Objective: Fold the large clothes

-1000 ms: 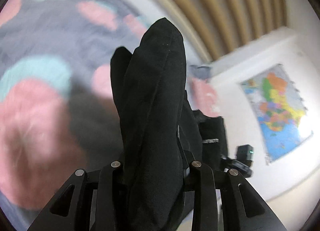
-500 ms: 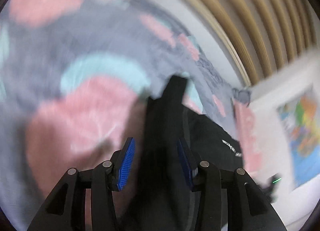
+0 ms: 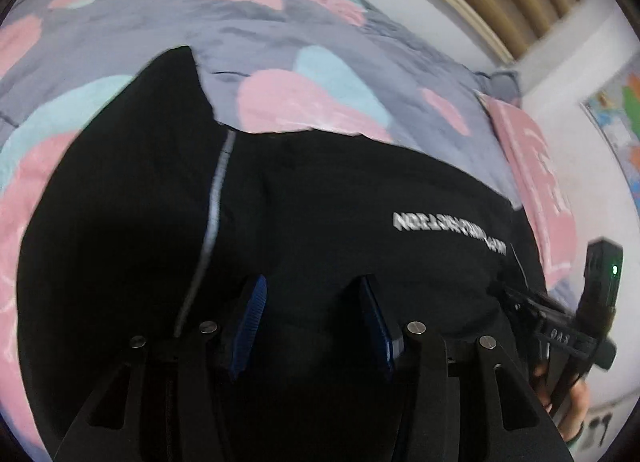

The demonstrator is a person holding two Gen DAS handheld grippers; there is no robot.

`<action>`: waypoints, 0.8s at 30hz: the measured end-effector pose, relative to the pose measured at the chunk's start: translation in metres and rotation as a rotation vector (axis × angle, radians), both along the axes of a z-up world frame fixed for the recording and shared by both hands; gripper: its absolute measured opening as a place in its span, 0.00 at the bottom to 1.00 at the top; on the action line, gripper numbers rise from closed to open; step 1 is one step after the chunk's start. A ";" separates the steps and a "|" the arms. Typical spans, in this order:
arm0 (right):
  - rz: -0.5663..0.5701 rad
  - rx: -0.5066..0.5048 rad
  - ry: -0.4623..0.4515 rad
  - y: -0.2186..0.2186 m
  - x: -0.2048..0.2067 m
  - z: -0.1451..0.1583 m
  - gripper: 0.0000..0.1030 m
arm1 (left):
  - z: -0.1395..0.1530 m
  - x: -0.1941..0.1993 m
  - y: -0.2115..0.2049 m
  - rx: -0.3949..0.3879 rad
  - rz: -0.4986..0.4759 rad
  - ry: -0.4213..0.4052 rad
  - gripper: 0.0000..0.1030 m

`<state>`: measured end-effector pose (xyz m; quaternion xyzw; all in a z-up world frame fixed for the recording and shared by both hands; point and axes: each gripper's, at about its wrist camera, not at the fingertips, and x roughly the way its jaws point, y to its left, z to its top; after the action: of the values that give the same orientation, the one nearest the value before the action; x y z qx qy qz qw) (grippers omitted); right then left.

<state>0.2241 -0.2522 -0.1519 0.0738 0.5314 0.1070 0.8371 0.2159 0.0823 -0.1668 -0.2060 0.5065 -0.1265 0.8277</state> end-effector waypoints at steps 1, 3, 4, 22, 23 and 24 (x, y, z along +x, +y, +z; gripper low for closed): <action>-0.012 0.021 0.006 -0.004 0.001 0.003 0.70 | 0.002 0.002 0.004 -0.017 0.016 0.011 0.48; -0.013 0.038 -0.009 -0.008 -0.002 0.011 0.70 | 0.015 -0.001 0.005 0.030 0.035 -0.019 0.48; -0.013 0.033 -0.022 -0.008 -0.006 0.017 0.70 | 0.025 -0.009 0.003 0.081 0.027 -0.051 0.48; -0.031 -0.043 -0.031 0.007 -0.100 0.024 0.78 | 0.041 -0.102 -0.110 0.263 -0.208 -0.144 0.60; -0.037 -0.043 -0.041 0.006 -0.103 0.029 0.78 | 0.048 -0.109 -0.111 0.299 -0.201 -0.162 0.60; -0.047 -0.053 -0.061 0.005 -0.108 0.037 0.78 | 0.054 -0.115 -0.112 0.331 -0.193 -0.178 0.60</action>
<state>0.1166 -0.2469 -0.1147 0.0609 0.5062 0.0756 0.8569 0.1008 -0.0292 -0.1129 -0.0055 0.4627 -0.1381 0.8757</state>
